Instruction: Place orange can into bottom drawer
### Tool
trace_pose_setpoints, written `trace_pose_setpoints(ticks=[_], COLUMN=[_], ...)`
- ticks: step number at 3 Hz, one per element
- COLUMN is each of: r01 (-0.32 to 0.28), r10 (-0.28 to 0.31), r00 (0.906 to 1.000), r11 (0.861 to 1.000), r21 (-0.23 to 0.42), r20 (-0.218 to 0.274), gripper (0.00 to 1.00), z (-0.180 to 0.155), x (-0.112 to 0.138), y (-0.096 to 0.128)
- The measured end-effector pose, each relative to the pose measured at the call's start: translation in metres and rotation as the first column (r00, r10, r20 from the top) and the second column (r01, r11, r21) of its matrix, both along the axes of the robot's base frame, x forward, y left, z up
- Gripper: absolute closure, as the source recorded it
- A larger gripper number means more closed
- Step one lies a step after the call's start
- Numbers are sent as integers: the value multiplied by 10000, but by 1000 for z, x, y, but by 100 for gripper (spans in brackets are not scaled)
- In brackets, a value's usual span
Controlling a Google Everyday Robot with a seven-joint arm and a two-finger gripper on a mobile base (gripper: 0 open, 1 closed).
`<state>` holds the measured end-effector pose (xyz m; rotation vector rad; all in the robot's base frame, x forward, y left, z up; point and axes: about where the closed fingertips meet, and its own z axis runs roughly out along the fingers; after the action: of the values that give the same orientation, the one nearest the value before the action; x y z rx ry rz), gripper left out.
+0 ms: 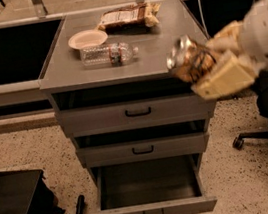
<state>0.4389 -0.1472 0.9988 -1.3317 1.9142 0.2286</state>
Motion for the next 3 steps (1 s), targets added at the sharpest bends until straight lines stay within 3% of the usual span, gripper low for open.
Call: trace_pose_setpoints(ticks=[1, 2, 3], r01=[237, 150, 150], r10=[-187, -56, -56], r00=[9924, 9716, 9716], r11=[9989, 9992, 9992], r21=[394, 380, 380], r20=[-1218, -2365, -2365], gripper=[100, 100, 100], z=[-94, -177, -177], x=[-58, -72, -72], y=[-28, -32, -32])
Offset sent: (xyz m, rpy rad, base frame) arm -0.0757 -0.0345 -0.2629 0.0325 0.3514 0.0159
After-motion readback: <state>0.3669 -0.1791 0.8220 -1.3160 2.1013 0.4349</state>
